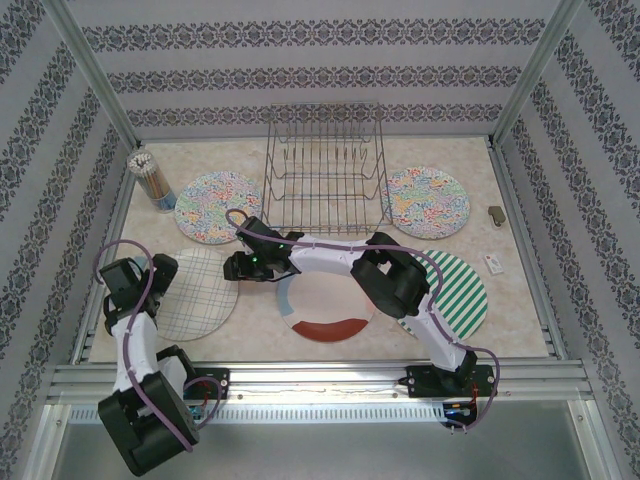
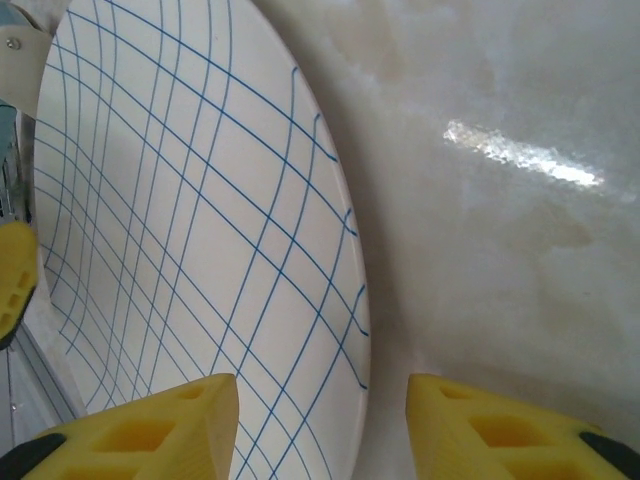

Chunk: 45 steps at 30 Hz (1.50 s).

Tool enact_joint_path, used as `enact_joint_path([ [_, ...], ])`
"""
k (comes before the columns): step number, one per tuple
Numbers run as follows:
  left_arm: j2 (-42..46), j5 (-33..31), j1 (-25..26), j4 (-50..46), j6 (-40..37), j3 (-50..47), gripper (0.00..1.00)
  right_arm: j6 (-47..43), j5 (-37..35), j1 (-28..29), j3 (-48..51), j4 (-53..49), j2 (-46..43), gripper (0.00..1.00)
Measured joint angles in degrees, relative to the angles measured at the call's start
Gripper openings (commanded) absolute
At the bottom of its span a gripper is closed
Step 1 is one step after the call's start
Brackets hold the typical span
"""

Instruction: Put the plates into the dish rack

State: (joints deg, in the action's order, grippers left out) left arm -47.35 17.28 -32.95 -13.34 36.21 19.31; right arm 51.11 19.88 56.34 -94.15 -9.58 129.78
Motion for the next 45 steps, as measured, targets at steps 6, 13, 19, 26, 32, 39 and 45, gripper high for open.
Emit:
enact_joint_path([
  [6, 4.0, -5.9, 0.0, -5.7, 0.0, 1.7, 1.00, 0.0, 0.2, 0.0, 0.2, 0.0, 0.0, 0.57],
  [13, 1.2, -10.5, 0.0, -8.6, 0.0, 1.8, 1.00, 0.0, 0.4, 0.0, 0.2, 0.0, 0.0, 0.60],
  [19, -2.1, -11.1, 0.0, -8.5, -0.2, 1.8, 1.00, 0.0, 0.6, 0.0, 0.2, 0.0, 0.0, 0.61],
  [26, -5.8, -11.1, 0.0, -6.9, -0.2, 2.4, 1.00, 0.0, 0.8, 0.0, 0.2, 0.0, 0.0, 0.62],
  [32, -8.3, -10.0, 0.0, -4.2, -0.2, 2.9, 1.00, -0.1, 1.2, 0.0, -1.0, -0.1, 1.2, 0.62],
  [39, -9.1, -9.0, 0.0, -2.9, -0.5, 3.0, 1.00, -0.2, 2.1, 0.0, -3.1, -0.8, 2.5, 0.62],
  [45, -9.7, -8.0, 0.0, -1.8, -1.1, 3.0, 1.00, -0.2, 2.8, -0.3, -3.6, -0.9, 3.0, 0.62],
])
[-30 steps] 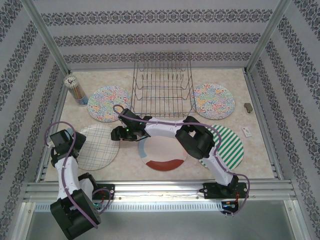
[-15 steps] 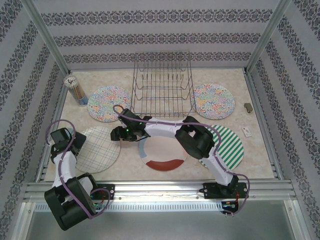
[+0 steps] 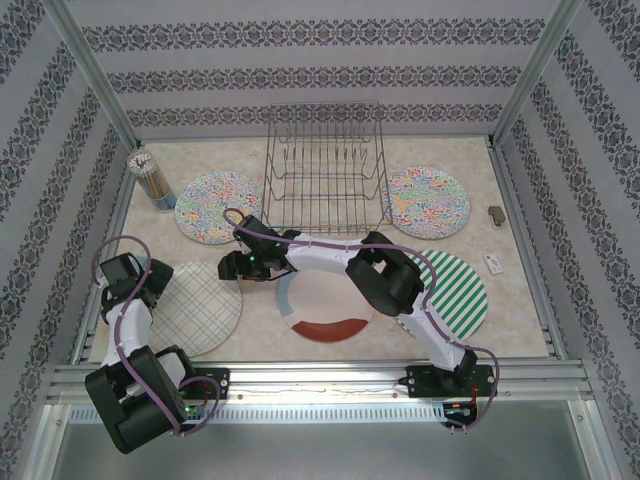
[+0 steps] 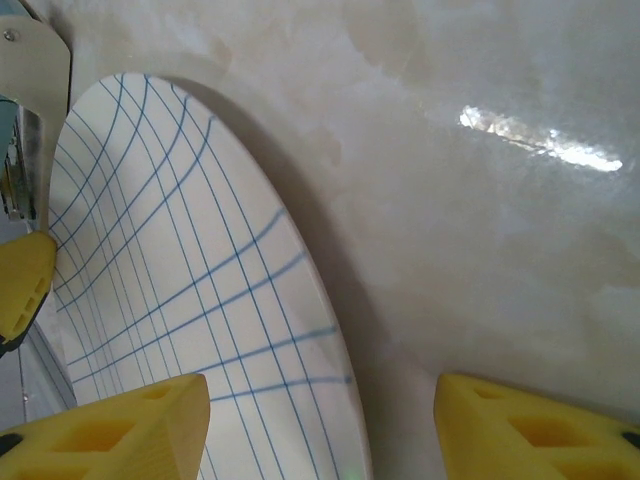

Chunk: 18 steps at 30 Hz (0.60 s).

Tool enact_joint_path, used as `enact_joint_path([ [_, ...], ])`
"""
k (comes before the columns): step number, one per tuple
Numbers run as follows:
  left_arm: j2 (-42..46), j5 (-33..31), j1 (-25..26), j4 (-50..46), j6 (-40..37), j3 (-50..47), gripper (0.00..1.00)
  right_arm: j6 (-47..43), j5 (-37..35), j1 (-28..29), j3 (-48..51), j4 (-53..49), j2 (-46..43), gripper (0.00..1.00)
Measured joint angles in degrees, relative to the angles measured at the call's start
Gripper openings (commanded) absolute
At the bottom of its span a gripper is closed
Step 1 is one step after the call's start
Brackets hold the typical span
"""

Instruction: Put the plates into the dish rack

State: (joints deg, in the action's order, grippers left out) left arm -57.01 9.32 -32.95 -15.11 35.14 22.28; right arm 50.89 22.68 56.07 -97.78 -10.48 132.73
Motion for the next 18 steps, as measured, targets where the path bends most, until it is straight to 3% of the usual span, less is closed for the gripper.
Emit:
enact_joint_path([
  [18, 0.9, 0.9, 0.0, -0.6, -0.4, 0.0, 1.00, -0.3, 0.6, -0.1, -0.9, -1.2, 0.4, 0.63],
])
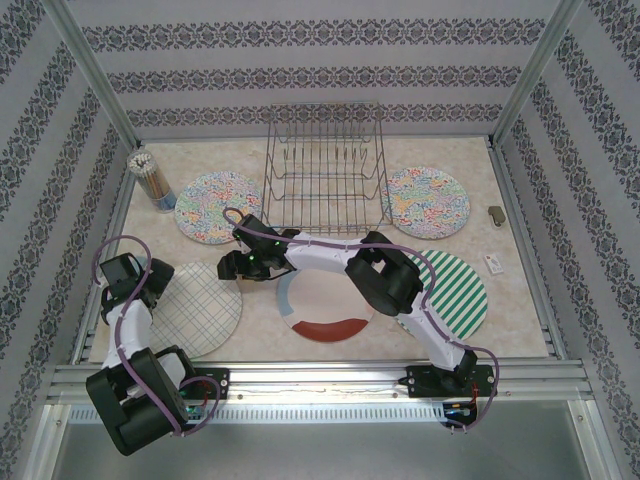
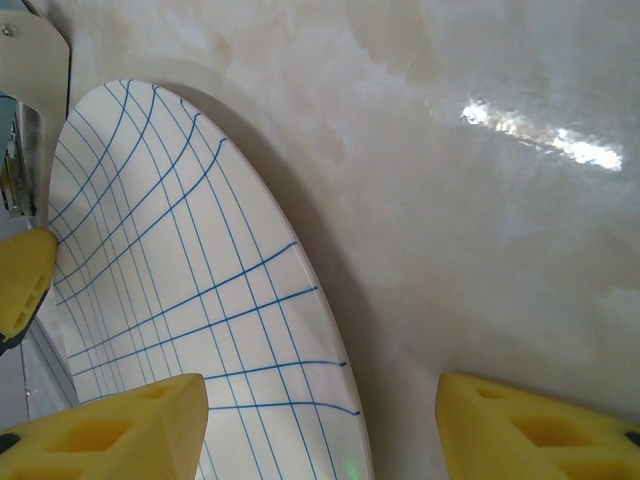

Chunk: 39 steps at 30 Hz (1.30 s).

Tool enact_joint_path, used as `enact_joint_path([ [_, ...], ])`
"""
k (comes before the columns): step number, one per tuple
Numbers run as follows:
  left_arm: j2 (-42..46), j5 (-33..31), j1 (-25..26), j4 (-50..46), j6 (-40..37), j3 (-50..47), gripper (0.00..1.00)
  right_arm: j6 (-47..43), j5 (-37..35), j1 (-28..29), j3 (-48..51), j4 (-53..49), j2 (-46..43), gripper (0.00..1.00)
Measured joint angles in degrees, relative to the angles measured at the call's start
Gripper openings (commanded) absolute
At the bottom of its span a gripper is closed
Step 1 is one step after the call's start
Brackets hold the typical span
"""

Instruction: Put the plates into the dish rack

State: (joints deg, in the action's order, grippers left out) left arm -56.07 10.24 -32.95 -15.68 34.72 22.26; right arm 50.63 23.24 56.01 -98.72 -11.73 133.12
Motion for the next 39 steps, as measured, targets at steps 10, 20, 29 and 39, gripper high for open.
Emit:
enact_joint_path([
  [10, 1.0, 0.3, 0.0, -0.7, 0.0, 0.0, 1.00, 0.0, -0.1, 0.0, 5.1, 1.3, -3.2, 0.65],
  [20, 1.0, 0.3, 0.0, -0.7, 0.0, 0.0, 1.00, 0.5, -1.1, 1.6, 9.8, -0.6, -6.8, 0.65],
  [29, 1.0, 0.3, 0.0, -0.7, 0.0, 0.0, 1.00, 2.0, -0.6, 1.6, 10.8, 0.6, -7.2, 0.60],
  [39, 0.9, 0.5, 0.0, -0.7, 0.0, 0.0, 1.00, 3.5, 1.7, 2.9, 10.9, 0.7, -7.2, 0.59],
])
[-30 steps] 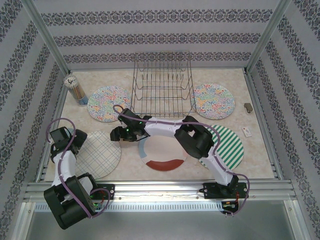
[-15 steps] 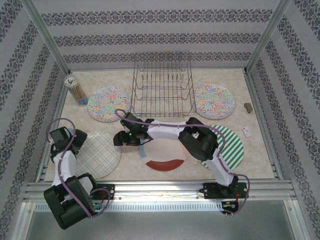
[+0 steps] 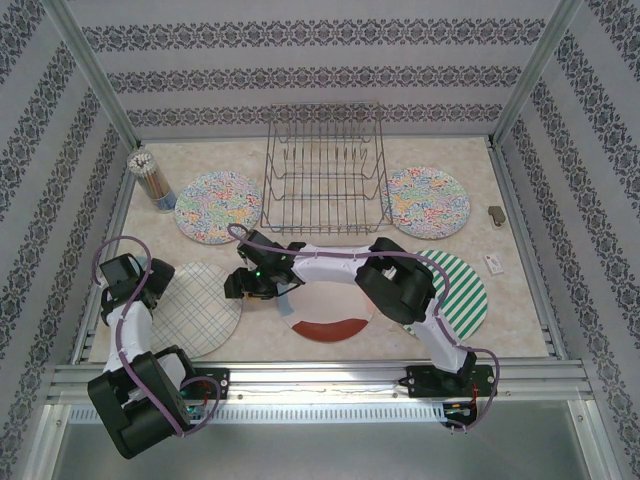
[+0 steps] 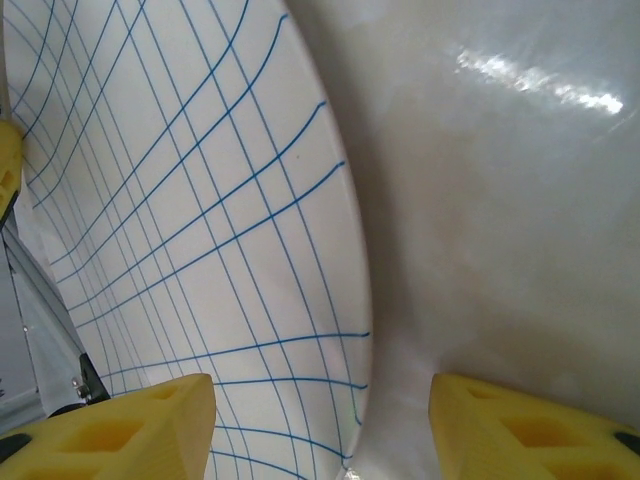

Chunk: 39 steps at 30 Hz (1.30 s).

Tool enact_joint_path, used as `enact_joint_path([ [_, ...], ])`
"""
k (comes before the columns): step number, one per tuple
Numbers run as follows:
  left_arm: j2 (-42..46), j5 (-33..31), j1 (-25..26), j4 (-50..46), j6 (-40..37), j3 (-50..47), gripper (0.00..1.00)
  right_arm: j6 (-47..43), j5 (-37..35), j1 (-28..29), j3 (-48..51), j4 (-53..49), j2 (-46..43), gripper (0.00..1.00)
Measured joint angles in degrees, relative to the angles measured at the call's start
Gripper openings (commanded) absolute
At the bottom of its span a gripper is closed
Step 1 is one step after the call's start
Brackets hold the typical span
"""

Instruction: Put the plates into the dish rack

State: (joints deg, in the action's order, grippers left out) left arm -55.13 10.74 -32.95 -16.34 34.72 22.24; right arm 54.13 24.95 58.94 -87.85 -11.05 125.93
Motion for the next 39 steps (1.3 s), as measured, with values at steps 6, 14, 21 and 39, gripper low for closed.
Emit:
enact_joint_path([
  [6, 0.0, 0.2, 0.0, 0.0, 0.0, 0.0, 1.00, 1.3, 1.3, 0.1, 0.0, 0.5, 0.0, 0.59],
  [14, -0.1, 0.5, 0.0, 0.0, 0.0, 0.0, 1.00, 3.1, 2.6, 0.1, -0.5, 1.4, 0.0, 0.59],
  [21, -0.2, 1.0, 0.0, 0.0, 0.0, -0.1, 1.00, 3.6, 2.6, 0.1, -1.4, 1.6, 0.1, 0.59],
  [39, -0.9, 1.2, 0.0, 0.0, 0.0, -0.1, 1.00, 2.9, 0.7, 0.1, -1.5, 1.2, 0.2, 0.69],
])
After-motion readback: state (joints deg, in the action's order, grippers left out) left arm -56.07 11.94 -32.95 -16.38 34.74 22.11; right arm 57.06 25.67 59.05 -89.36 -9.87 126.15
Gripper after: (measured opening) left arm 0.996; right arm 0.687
